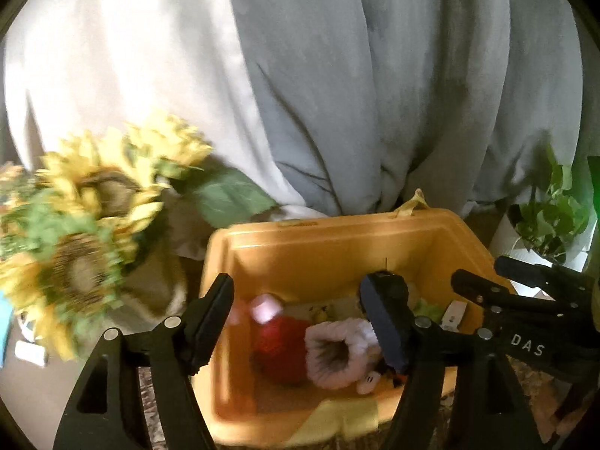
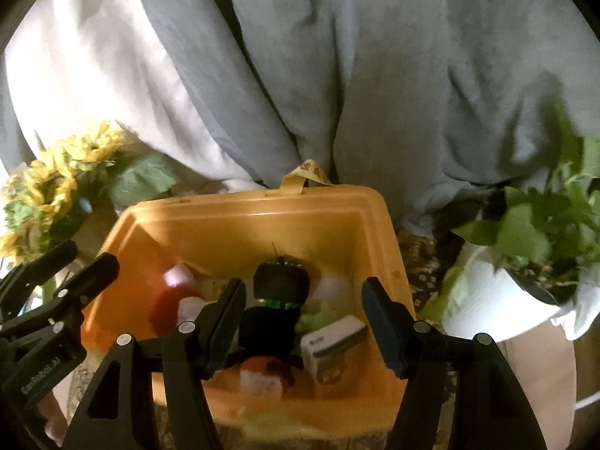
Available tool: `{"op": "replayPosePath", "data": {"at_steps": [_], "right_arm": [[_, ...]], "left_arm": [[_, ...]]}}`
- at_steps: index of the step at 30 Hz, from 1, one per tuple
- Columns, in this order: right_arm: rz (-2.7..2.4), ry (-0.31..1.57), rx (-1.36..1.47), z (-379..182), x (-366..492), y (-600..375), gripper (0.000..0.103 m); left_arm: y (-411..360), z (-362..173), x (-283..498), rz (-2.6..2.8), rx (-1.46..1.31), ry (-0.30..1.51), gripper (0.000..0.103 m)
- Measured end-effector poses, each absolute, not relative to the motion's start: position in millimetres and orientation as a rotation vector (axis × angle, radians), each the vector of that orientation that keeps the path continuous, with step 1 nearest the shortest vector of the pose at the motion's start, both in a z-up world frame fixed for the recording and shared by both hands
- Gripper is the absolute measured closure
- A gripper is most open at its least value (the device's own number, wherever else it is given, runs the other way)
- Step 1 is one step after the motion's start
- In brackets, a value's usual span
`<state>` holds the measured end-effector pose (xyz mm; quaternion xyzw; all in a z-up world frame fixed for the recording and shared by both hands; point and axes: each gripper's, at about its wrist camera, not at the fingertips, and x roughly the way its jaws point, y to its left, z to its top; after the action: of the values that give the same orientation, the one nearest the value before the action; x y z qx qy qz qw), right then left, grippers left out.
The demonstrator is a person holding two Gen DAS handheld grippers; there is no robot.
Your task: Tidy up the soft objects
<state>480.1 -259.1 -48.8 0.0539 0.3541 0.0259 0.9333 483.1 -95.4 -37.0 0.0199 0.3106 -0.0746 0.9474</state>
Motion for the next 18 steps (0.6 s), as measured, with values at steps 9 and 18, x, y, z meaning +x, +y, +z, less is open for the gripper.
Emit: {"op": "replayPosePath", "data": {"at_steps": [9,18], "right_arm": [[0.028,0.586,0.058,-12,406,-250,0.023],[-0.053,0.510,0.075,4,342,-242,0.016]], "left_arm": [[-71,-8,417,-0.091,0.007,0.556,0.015],[-49,7,358,-0.067,0.020,0.490,0.004]]}}
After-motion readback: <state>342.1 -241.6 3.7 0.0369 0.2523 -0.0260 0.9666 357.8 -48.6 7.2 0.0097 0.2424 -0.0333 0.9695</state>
